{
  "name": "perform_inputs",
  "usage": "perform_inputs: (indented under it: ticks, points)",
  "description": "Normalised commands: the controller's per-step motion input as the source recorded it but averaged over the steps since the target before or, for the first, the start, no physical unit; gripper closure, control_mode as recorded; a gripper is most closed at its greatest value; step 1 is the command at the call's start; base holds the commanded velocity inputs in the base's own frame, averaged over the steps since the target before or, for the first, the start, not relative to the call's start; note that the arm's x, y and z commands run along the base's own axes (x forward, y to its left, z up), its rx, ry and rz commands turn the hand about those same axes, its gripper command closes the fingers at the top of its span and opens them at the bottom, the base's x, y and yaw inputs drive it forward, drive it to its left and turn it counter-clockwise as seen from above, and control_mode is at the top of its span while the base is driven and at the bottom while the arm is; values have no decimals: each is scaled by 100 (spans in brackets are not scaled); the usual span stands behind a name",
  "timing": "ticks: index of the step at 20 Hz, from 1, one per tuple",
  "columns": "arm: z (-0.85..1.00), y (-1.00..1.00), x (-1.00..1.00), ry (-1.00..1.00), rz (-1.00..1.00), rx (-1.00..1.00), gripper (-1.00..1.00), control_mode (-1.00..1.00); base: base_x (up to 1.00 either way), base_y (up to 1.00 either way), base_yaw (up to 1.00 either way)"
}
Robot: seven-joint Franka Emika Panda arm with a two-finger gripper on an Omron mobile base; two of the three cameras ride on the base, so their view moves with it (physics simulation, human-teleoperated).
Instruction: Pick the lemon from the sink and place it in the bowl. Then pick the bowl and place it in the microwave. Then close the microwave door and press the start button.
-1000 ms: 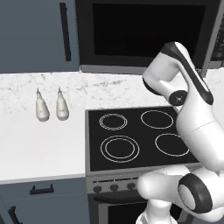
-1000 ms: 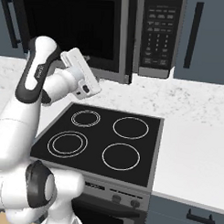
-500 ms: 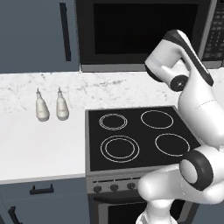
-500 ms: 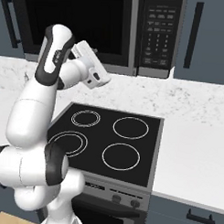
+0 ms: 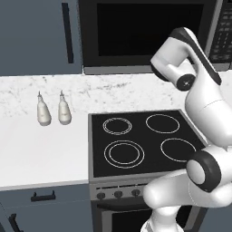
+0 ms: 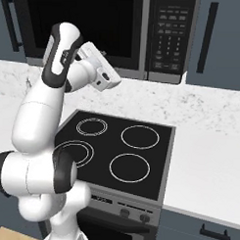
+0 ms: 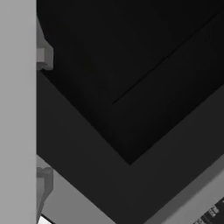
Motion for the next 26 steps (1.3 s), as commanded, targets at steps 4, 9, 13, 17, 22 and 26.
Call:
perform_inputs:
  ticks: [4, 9, 13, 17, 22, 26]
  points:
    - [7, 4, 6, 5, -15, -6, -100, -100, 0, 0, 0]
    - [38, 0, -82, -10, -15, -13, -100, -100, 0, 0, 0]
    - [44, 0, -89, -27, -18, -35, -100, -100, 0, 0, 0]
    - [44, 1, -54, -28, -28, -57, -100, -100, 0, 0, 0]
    - [7, 0, -42, -8, -38, -68, -100, -100, 0, 0, 0]
    - [-1, 0, -6, 11, -42, -67, -100, -100, 0, 0, 0]
